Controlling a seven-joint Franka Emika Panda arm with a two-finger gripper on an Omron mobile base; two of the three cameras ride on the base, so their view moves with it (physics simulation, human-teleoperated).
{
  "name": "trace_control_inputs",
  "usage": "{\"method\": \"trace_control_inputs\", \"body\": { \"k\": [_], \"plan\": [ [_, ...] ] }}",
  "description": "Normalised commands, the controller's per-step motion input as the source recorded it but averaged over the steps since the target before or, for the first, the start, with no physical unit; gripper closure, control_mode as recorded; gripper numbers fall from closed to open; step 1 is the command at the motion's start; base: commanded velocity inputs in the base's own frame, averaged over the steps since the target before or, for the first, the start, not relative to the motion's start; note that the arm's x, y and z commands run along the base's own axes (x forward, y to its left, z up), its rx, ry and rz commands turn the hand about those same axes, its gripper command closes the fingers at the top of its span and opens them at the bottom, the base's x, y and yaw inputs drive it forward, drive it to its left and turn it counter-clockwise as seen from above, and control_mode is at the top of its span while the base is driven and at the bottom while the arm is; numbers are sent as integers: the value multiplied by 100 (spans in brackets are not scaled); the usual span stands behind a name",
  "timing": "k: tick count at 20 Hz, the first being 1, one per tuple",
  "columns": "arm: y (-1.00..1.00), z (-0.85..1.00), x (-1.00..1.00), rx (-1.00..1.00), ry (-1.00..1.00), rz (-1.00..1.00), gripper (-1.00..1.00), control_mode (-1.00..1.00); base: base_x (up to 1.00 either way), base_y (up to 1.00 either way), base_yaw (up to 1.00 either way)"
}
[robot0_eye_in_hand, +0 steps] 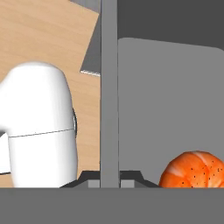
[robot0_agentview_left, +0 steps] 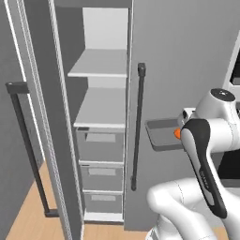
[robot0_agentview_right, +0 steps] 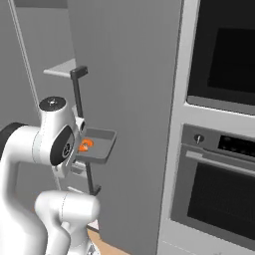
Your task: Take the meat container that has the shrimp and place it on the second highest rack of the freezer. Then take the vegetable container that has the corn and tomato and place it on the highest rack of the freezer.
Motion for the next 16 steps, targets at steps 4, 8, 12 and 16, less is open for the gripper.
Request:
{"method": "trace_control_inputs", "body": {
  "k": [4,8,12,16],
  "plan": [
    [0,0,0,0,0,0,100,100,27,54,-8],
    [0,0,0,0,0,0,100,100,29,49,-11],
    [0,0,0,0,0,0,100,100,38,42,-14],
    [0,0,0,0,0,0,100,100,39,41,-16]
  ]
}}
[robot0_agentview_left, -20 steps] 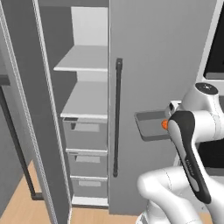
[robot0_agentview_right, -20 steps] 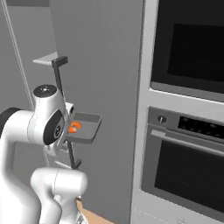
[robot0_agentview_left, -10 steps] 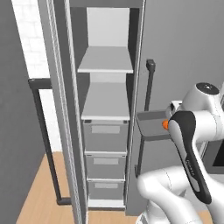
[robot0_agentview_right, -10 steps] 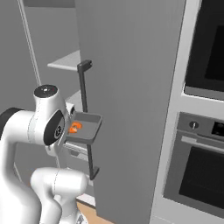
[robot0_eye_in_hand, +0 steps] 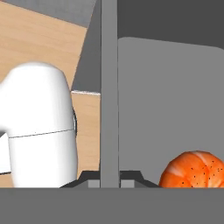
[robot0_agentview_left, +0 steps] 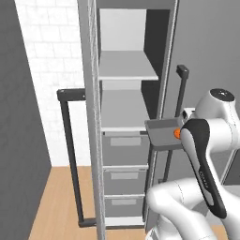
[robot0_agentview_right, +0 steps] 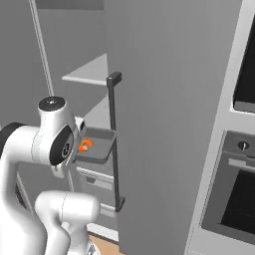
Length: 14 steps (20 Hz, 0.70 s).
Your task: Take the meat container that has the shrimp and place it on the second highest rack of the freezer. Then take the vegetable container that has the corn and tomato and place it on the highest rack of the freezer.
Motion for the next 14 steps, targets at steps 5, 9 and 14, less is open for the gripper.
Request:
{"method": "trace_control_inputs", "body": {
  "k": [5,9,14],
  "plan": [
    [0,0,0,0,0,0,100,100,41,23,-24],
    [0,0,0,0,0,0,100,100,36,9,-23],
    [0,0,0,0,0,0,100,100,34,30,-19]
  ]
}}
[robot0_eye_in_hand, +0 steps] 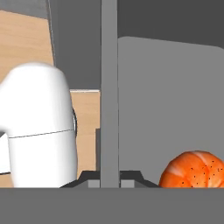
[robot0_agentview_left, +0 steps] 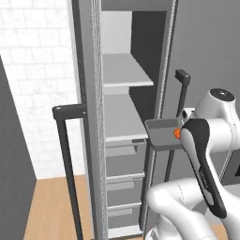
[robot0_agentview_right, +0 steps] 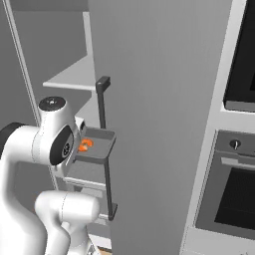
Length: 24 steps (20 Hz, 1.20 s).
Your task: Take the meat container that has the shrimp and place it on the second highest rack of the freezer. Then take the vegetable container that has the corn and tomato and place it on the highest rack of the freezer.
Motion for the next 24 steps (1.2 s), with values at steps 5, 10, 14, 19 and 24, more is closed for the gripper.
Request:
{"method": "trace_control_inputs", "body": {
  "k": [5,10,14,19,24],
  "plan": [
    [0,0,0,0,0,0,100,100,44,33,-11],
    [0,0,0,0,0,0,100,100,36,33,-9],
    [0,0,0,0,0,0,100,100,0,40,-4],
    [0,0,0,0,0,0,100,100,0,37,-1],
    [0,0,0,0,0,0,100,100,0,38,-1]
  ]
}}
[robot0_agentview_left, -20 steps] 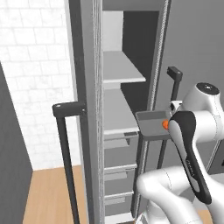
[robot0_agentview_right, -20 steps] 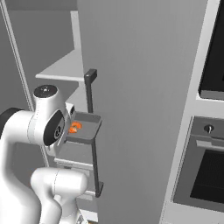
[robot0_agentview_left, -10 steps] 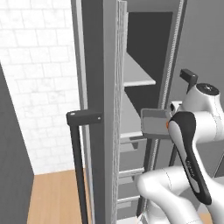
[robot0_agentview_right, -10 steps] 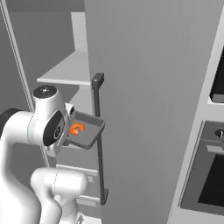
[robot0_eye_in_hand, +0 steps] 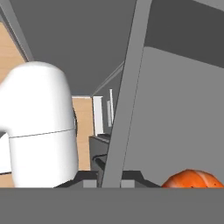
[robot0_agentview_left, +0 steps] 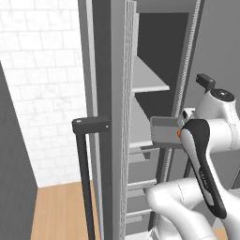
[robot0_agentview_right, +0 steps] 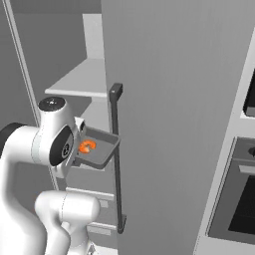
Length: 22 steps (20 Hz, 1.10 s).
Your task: Take the meat container that has the shrimp and place it on the second highest rack of the freezer. Then take the vegetable container that has the corn and tomato and place it on the highest rack of the freezer.
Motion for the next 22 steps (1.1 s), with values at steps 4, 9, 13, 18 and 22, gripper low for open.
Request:
{"method": "trace_control_inputs", "body": {
  "k": [4,9,13,18,22],
  "plan": [
    [0,0,0,0,0,0,100,100,0,29,0],
    [39,0,0,0,-1,7,100,-100,0,0,0],
    [41,0,1,0,0,11,100,-100,0,0,0],
    [31,-2,15,0,-2,11,100,-100,0,0,0],
    [15,-2,52,0,-1,0,100,-100,0,0,0]
  ]
}}
